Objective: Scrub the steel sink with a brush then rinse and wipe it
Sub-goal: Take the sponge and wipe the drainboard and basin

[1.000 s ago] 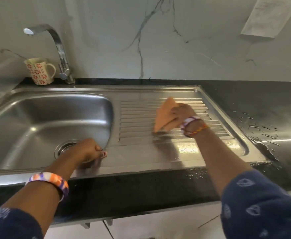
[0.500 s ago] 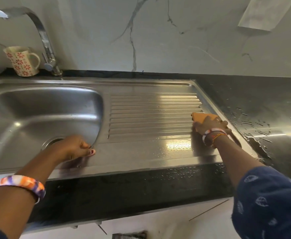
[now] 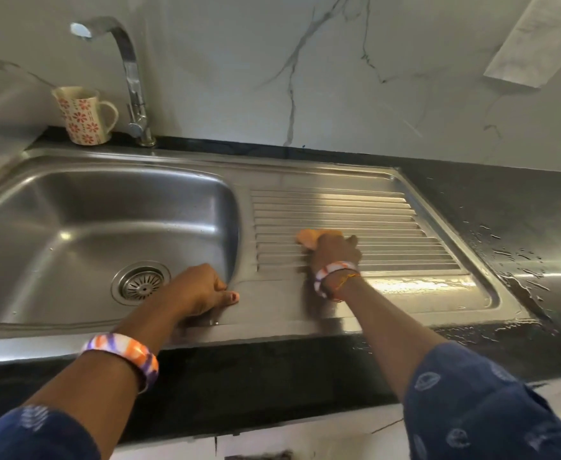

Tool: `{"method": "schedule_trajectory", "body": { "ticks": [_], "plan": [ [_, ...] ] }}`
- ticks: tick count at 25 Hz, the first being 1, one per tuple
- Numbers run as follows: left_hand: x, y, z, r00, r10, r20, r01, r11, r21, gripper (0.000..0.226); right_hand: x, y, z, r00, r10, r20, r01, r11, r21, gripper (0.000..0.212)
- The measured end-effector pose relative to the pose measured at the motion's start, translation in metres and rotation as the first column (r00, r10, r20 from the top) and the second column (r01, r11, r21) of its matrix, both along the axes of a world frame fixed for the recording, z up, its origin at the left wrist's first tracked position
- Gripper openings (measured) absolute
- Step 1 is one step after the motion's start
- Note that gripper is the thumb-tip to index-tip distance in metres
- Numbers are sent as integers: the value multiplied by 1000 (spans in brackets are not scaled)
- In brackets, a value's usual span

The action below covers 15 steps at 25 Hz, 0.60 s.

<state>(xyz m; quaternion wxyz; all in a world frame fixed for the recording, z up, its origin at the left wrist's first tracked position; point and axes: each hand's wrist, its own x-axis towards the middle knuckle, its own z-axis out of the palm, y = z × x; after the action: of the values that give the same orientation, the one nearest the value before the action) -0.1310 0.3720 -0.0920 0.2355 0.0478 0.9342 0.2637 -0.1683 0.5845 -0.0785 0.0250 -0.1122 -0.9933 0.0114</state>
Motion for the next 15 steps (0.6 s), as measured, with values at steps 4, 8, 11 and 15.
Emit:
{"method": "schedule_trajectory", "body": {
  "ticks": [4, 8, 11, 15],
  "plan": [
    [1, -5, -2, 999, -19, -35, 19, 1000, 18, 33, 6, -76, -3, 950, 312, 19, -312, 950, -8, 35],
    [-5, -4, -5, 994, -61, -90, 54, 995, -81, 30, -2, -97, 1, 949, 312, 44, -275, 889, -365, 22],
    [-14, -4, -4, 997, -76, -33, 70, 986, -150, 28, 7, -72, 18, 981, 185, -59, -145, 499, -854, 17],
    [-33, 3, 10, 972, -235, 32, 234, 928, -290, 32, -2, 42, 15, 970, -59, -236, -199, 367, -909, 23]
  ]
}}
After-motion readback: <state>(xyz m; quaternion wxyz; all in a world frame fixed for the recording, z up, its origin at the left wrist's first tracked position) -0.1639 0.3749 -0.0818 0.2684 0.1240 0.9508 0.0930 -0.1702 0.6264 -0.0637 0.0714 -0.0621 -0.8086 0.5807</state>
